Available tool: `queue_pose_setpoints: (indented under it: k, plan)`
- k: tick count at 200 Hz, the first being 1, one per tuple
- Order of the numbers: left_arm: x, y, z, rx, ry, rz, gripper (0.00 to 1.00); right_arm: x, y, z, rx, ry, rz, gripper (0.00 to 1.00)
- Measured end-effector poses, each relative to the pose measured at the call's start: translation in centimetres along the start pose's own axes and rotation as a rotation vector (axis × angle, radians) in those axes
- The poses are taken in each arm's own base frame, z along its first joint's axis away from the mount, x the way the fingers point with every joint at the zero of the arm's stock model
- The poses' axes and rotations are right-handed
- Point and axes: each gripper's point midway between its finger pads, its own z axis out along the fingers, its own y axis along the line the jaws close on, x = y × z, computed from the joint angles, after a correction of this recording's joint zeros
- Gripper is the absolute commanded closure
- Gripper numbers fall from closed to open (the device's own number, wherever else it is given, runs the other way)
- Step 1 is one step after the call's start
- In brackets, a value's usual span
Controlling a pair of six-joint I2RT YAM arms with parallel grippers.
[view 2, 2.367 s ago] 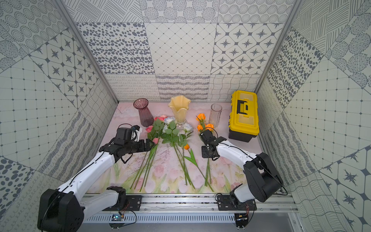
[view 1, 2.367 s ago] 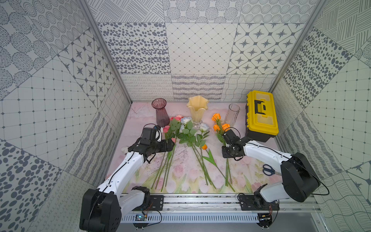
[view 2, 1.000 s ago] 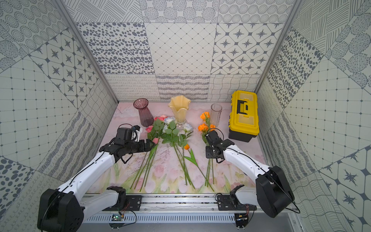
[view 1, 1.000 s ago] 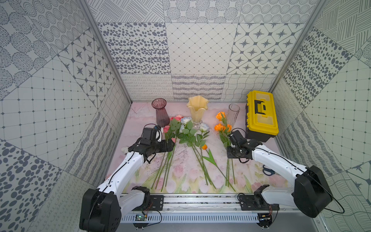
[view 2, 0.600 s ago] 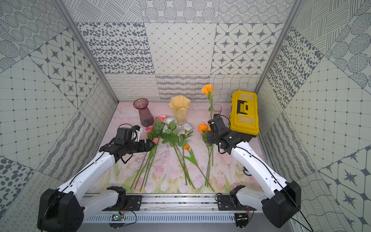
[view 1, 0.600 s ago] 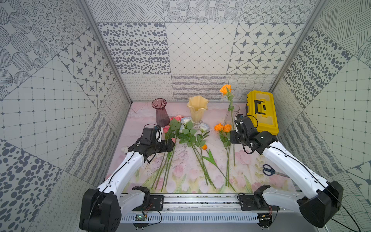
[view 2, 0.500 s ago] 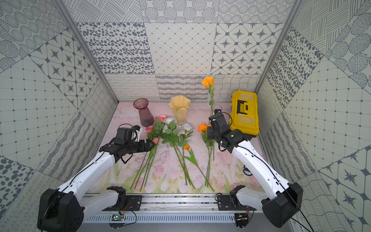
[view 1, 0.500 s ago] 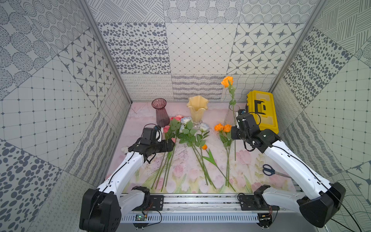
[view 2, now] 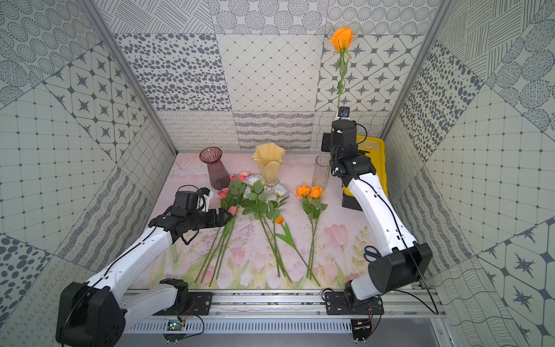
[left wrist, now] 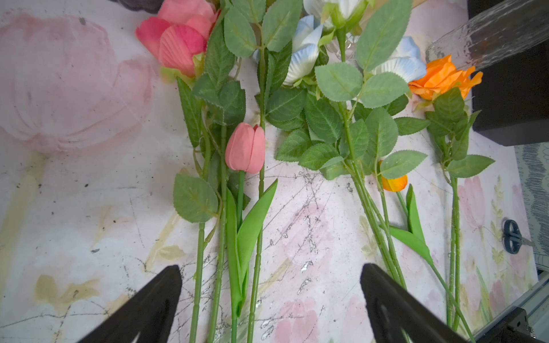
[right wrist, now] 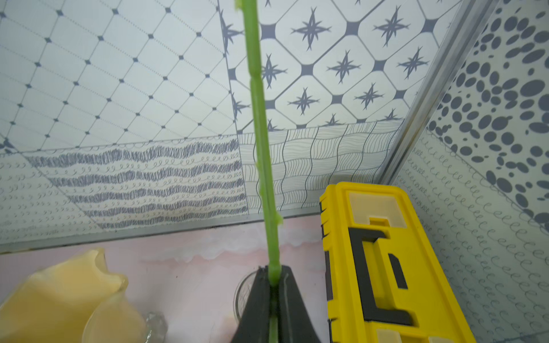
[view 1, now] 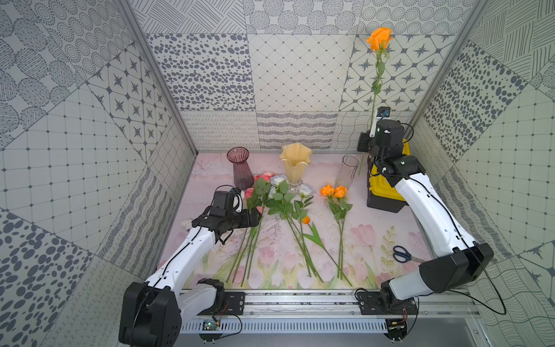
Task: Arrange the flowers in different vases according to their variety
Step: Insert the flower into the vase.
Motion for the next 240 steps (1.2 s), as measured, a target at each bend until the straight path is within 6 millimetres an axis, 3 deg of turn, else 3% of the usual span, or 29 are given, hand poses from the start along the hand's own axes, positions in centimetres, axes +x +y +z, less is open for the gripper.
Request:
queue_pose_setpoints:
  k: [33, 74, 118, 122, 138, 152, 171, 193, 240]
  plan:
    - [0.1, -0.3, 0.0, 0.017, 0.004, 0.000, 0.01, -0.9, 0.9, 3.7, 0.015, -0.054, -0.013, 1.00]
    - [0.0, -0.4, 0.0, 0.024, 0.003, 0.001, 0.01, 1.6, 1.8, 7.7, 0.033, -0.044, -0.041, 1.00]
    - [0.1, -0.5, 0.0, 0.029, 0.005, 0.003, 0.01, 4.4, 1.8, 9.6, 0.054, -0.035, -0.049, 1.00]
    - [0.1, -0.6, 0.0, 0.029, 0.005, 0.003, 0.01, 4.7, 1.8, 9.7, 0.055, -0.032, -0.049, 0.93]
    - [0.1, -0.6, 0.0, 0.031, 0.006, 0.005, 0.01, 6.2, 1.7, 10.1, 0.058, -0.013, -0.051, 0.50]
    - [0.1, -0.7, 0.0, 0.032, 0.007, 0.006, 0.01, 7.8, 1.7, 10.2, 0.060, 0.008, -0.058, 0.31]
    - [0.2, -0.7, 0.0, 0.031, 0.007, 0.007, 0.01, 9.9, 1.8, 9.8, 0.058, 0.046, -0.075, 0.23]
    - [0.1, -0.6, 0.0, 0.026, 0.004, 0.009, 0.01, 11.0, 2.0, 8.1, 0.044, 0.070, -0.087, 0.19]
    - [0.5, -0.7, -0.3, 0.000, 0.011, 0.025, 0.04, 7.2, 3.9, 1.5, -0.046, 0.002, -0.044, 0.18]
